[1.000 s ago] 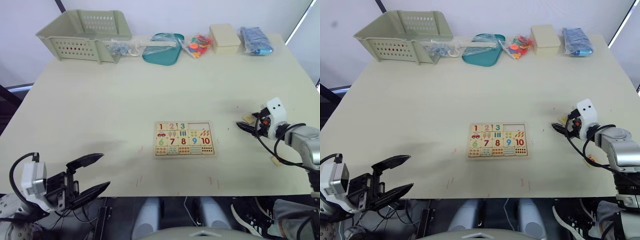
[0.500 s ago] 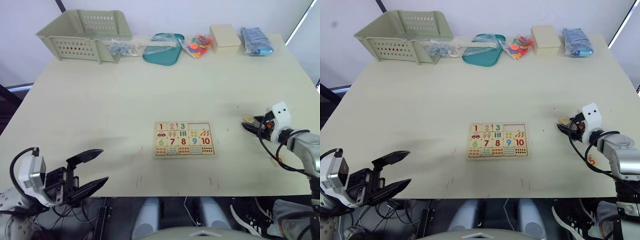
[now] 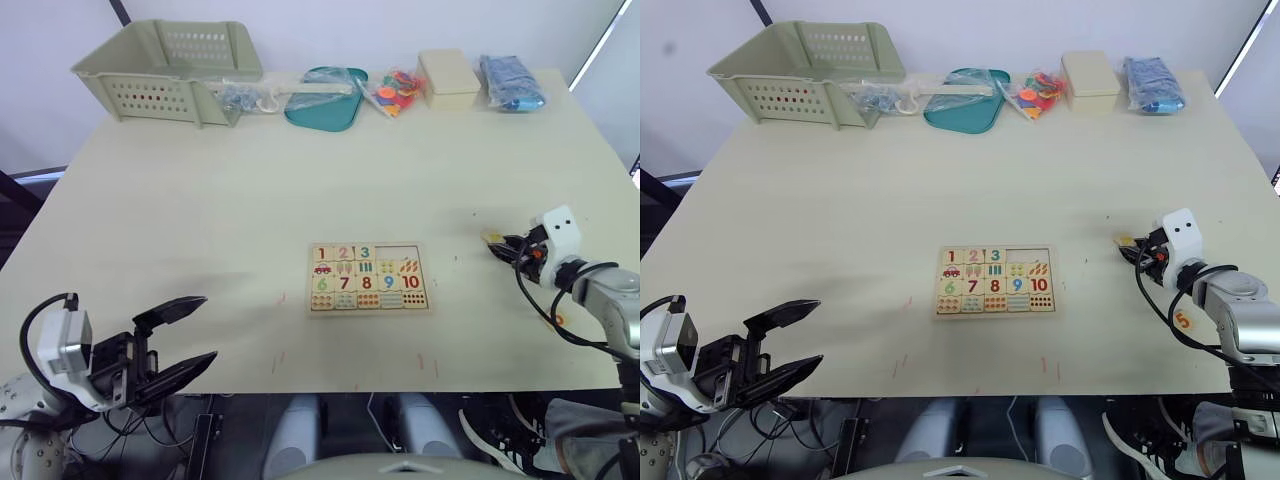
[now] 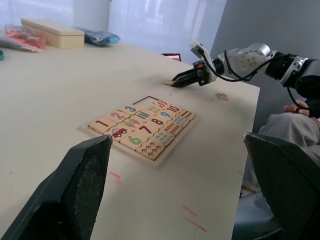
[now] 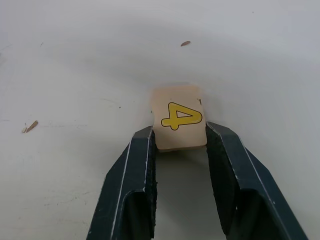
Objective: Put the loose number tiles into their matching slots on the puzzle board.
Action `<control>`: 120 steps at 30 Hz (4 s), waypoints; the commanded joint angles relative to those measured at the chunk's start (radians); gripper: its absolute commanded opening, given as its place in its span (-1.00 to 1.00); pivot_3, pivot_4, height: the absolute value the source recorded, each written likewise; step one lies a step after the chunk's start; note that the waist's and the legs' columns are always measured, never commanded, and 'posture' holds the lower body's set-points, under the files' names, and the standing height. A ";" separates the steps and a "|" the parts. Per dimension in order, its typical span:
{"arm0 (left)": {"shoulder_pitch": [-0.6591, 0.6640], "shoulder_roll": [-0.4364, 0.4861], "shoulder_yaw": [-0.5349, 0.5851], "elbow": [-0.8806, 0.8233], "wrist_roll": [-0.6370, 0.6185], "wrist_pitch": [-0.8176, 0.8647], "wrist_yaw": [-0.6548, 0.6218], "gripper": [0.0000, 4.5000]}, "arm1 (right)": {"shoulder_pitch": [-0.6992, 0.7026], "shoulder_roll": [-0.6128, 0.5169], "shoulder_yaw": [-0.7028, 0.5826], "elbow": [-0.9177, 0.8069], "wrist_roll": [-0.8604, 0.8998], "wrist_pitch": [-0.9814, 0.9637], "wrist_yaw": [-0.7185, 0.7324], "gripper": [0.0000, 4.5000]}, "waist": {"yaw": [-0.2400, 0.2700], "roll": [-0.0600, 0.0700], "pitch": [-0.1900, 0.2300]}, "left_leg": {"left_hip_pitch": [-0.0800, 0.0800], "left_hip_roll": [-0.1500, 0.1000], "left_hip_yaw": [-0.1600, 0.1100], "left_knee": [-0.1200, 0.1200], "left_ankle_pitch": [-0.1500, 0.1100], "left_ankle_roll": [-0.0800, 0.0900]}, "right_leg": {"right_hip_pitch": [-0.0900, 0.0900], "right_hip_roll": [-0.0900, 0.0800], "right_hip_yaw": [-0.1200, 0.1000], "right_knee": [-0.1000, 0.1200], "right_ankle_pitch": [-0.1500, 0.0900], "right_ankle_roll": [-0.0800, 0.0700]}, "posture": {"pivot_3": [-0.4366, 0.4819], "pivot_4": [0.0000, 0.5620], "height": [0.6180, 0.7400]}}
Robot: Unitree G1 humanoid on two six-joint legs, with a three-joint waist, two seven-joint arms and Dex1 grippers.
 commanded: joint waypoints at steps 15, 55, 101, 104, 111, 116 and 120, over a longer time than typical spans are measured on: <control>-0.004 -0.034 0.012 -0.017 0.015 -0.022 0.046 1.00 | -0.536 -0.221 0.456 -0.324 -0.010 0.251 0.427 -0.62 | 0.005 0.001 0.001 | -0.002 0.002 -0.008 0.000 0.000 0.000 | -0.001 -0.004 -0.004 -0.002 0.001 -0.001 | -0.05 -0.47 1.00; 0.027 -0.058 0.016 -0.001 0.024 -0.070 0.053 1.00 | -0.727 0.057 0.768 0.083 -0.408 0.026 0.608 -0.62 | -0.002 0.001 0.001 | -0.008 0.000 -0.012 0.000 0.000 -0.001 | -0.007 -0.006 -0.007 -0.002 0.001 -0.001 | -0.05 -0.47 1.00; 0.044 -0.057 0.021 -0.010 0.023 -0.076 0.063 1.00 | -0.723 0.091 0.766 0.122 -0.453 0.004 0.645 -0.62 | -0.003 0.001 0.001 | -0.008 0.000 -0.012 0.000 0.000 -0.001 | -0.007 -0.006 -0.007 -0.002 0.001 -0.001 | -0.05 -0.47 1.00; 0.045 -0.058 0.021 -0.012 0.023 -0.076 0.064 1.00 | -0.723 0.089 0.766 0.121 -0.453 0.007 0.650 -0.62 | -0.003 0.001 0.001 | -0.008 0.000 -0.012 0.000 0.000 -0.001 | -0.007 -0.006 -0.007 -0.002 0.001 -0.001 | -0.05 -0.47 1.00; 0.049 -0.062 0.019 -0.021 0.021 -0.074 0.071 1.00 | -0.721 0.094 0.766 0.118 -0.451 0.009 0.650 -0.62 | -0.003 0.001 0.001 | -0.008 0.000 -0.012 0.000 0.000 -0.001 | -0.007 -0.006 -0.007 -0.002 0.001 -0.001 | -0.05 -0.47 1.00; 0.051 -0.062 0.021 -0.021 0.021 -0.075 0.072 1.00 | -0.720 0.100 0.765 0.119 -0.452 0.012 0.647 -0.62 | -0.004 0.001 0.001 | -0.008 0.000 -0.012 0.000 0.000 -0.001 | -0.007 -0.006 -0.007 -0.002 0.001 -0.001 | -0.05 -0.47 1.00; 0.049 -0.061 0.021 -0.023 0.021 -0.075 0.073 1.00 | -0.719 0.102 0.764 0.117 -0.451 0.016 0.649 -0.62 | -0.004 0.001 0.001 | -0.008 0.000 -0.012 0.000 0.000 -0.001 | -0.007 -0.006 -0.007 -0.002 0.001 -0.001 | -0.05 -0.47 1.00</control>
